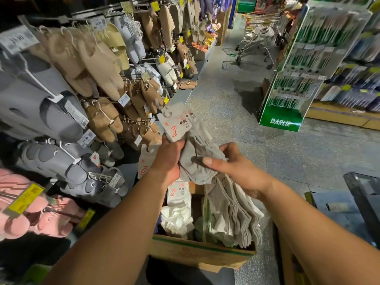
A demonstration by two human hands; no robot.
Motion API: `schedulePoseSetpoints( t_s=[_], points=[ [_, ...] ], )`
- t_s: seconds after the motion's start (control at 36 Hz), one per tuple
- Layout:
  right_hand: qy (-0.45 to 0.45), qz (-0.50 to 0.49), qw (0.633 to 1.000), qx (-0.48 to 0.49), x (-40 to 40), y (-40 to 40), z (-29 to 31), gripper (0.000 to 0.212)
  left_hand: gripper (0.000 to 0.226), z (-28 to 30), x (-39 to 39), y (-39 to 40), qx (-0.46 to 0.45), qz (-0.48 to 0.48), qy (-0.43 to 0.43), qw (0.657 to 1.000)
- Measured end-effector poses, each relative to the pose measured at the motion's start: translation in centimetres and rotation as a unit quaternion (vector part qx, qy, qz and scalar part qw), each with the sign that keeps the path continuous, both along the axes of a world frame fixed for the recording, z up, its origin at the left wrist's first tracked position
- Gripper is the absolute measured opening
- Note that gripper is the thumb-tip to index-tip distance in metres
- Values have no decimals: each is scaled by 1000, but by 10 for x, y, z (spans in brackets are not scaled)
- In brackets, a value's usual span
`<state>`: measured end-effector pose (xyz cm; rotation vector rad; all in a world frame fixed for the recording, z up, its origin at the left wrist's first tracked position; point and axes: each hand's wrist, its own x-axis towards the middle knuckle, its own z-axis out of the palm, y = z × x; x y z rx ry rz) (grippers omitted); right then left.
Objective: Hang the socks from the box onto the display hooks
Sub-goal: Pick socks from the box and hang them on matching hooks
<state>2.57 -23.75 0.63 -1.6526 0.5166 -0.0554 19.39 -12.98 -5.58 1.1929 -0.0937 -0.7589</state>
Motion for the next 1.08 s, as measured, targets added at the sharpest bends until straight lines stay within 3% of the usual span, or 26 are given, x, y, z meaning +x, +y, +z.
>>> schedulePoseSetpoints(
  t_s=[0.06,0.14,0.22,0.31,0.36,0.44,0.56,0.64,0.72,0.81,0.86,0.92,0.97,1.08],
  points=[
    [7,-3,999,-37,5,-4,7,96,83,-3,5,1,12,-14,-44,999],
    [-3,0,999,-51,16,-8,21,105,65,20,-9,7,39,-51,-144,988],
    [-1,-19,998,-64,31,-4,31,94,60,30,-18,8,3,-66,-189,980],
    [-7,-24,995,-96,47,12,28,101,61,41,-25,10,-9,-55,-204,977],
    [-24,-58,990,-127,53,19,20,85,61,49,-28,16,-4,-41,-220,975],
    [-60,-84,992,-70,57,36,19,77,60,62,-34,31,18,-4,-239,971],
    [-119,-18,987,-108,62,73,29,56,48,83,-46,65,23,76,-232,969],
    [-167,28,974,-152,65,102,41,51,54,101,-59,98,30,171,-248,953],
    [-216,84,960,-158,60,138,55,25,59,116,-76,146,34,237,-268,933],
    [-256,151,940,-166,49,185,70,35,57,131,-105,205,51,285,-274,917],
    [-278,212,918,-186,37,225,83,59,52,139,-128,248,68,312,-274,907],
    [-290,261,903,-179,22,271,96,78,56,149,-156,293,106,358,-277,886],
    [-296,278,907,-112,4,317,109,58,62,160,-187,335,152,414,-304,844],
    [-374,340,858,-89,-39,407,133,30,59,190,-257,414,184,506,-345,769]
  ],
)
